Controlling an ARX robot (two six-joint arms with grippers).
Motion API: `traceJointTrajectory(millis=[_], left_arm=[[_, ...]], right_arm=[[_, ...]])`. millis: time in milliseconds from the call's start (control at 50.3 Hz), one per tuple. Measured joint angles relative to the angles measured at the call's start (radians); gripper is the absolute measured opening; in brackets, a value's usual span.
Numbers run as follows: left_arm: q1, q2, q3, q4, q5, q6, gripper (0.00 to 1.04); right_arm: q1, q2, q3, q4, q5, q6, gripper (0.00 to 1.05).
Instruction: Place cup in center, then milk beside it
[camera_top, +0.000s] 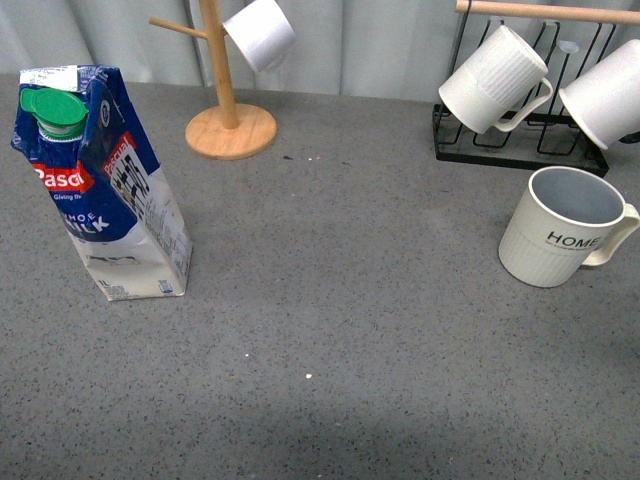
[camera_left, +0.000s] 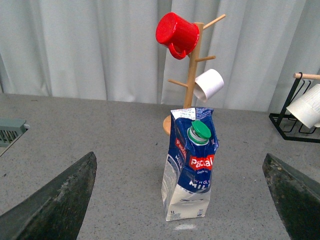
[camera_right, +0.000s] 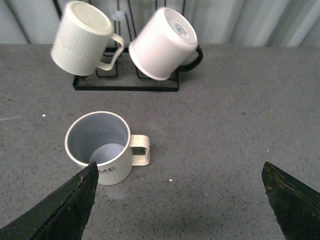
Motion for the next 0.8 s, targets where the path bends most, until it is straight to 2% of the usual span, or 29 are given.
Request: traceJointTrajectory(millis=[99,219,358,795], left_arm=[[0.000,0.000,0.000,0.000,0.000,0.000,0.98],[0.000,0.000,0.000,0.000,0.000,0.000,0.98],[0.000,0.000,0.000,0.000,0.000,0.000,0.98],[0.000,0.000,0.000,0.000,0.000,0.000,0.98]], right_arm=[[0.011,0.179,0.103,-0.010,0.053,0.077,0.95],[0.032,0.379,0.246,-0.145,0.106,0.221,0.95],[0.065,0.534,0.365,-0.222,0.111,0.330,0.95],[0.155,0.739,0.579,-0.345,0.101,0.448,0.95]])
